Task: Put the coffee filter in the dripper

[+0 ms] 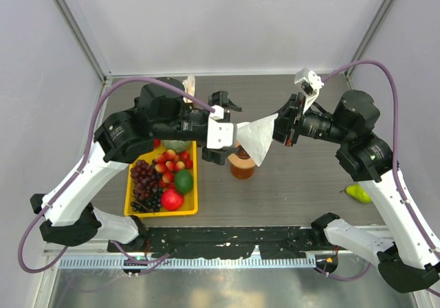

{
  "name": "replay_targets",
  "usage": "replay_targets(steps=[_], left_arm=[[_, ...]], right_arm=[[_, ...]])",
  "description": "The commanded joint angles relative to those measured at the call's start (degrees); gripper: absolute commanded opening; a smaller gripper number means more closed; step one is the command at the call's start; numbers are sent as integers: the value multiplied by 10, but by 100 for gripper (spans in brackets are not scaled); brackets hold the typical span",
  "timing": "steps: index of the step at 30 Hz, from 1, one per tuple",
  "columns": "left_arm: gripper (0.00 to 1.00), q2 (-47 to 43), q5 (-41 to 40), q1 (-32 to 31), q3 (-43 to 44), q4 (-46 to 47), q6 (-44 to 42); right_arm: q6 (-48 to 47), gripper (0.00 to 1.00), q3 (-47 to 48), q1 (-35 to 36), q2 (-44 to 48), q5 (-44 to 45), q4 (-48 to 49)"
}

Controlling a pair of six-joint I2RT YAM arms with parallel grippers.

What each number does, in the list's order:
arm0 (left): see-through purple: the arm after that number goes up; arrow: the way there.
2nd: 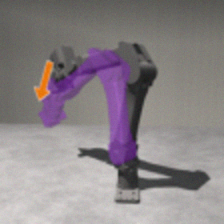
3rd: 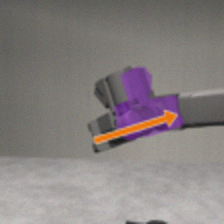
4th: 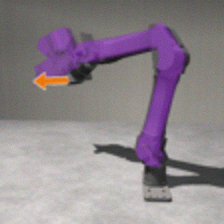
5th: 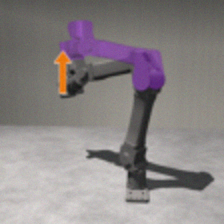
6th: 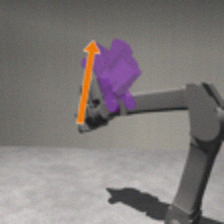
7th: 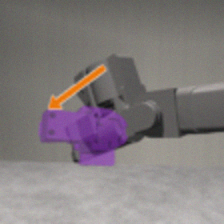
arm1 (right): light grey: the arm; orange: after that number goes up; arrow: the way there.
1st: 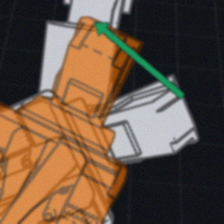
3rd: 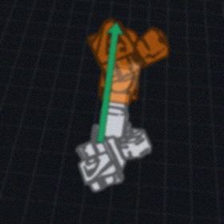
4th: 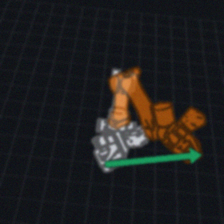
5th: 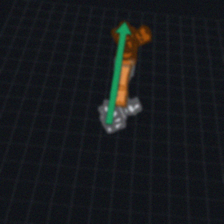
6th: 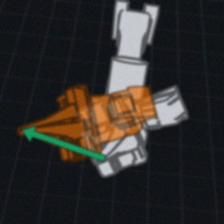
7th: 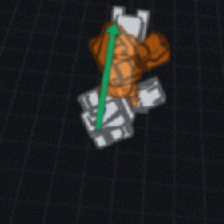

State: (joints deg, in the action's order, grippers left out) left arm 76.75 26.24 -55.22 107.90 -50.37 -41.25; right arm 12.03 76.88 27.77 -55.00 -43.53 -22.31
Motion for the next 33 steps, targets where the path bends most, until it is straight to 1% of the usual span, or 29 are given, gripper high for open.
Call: replay_targets(steps=[1, 6, 9, 12, 13, 17, 20, 25, 29, 31, 33], left_arm=[[99, -2, -24, -14, 4, 28, 6], [98, -3, -5, -21, -1, 44, 25], [90, -1, -2, -23, -1, 52, 35], [77, -6, 2, -23, -7, 61, 48], [74, -8, 7, -23, -8, 61, 50], [72, -13, 24, -23, -15, 69, 64], [67, -18, 30, -23, -23, 78, 82], [55, -19, 50, -23, -24, 81, 109], [47, -25, 60, -23, -31, 89, 133], [44, -28, 62, -22, -38, 91, 145], [44, -34, 65, -22, -44, 91, 157]], right_arm=[[-15, 5, 7, 10, 10, -8, 21], [-25, 5, 11, 20, 8, -6, 19], [-32, 5, 10, 27, 9, -7, 21], [-44, 5, 10, 31, 10, -9, 20], [-46, 5, 10, 33, 10, -8, 20], [-50, 5, 9, 37, 10, -11, 23], [-54, 5, 10, 40, 10, -15, 28], [-73, 5, 9, 45, 11, -26, 32], [-85, 5, 7, 45, 14, -31, 30], [-88, 5, 10, 45, 14, -31, 30], [-94, 5, 12, 46, 14, -31, 27]])
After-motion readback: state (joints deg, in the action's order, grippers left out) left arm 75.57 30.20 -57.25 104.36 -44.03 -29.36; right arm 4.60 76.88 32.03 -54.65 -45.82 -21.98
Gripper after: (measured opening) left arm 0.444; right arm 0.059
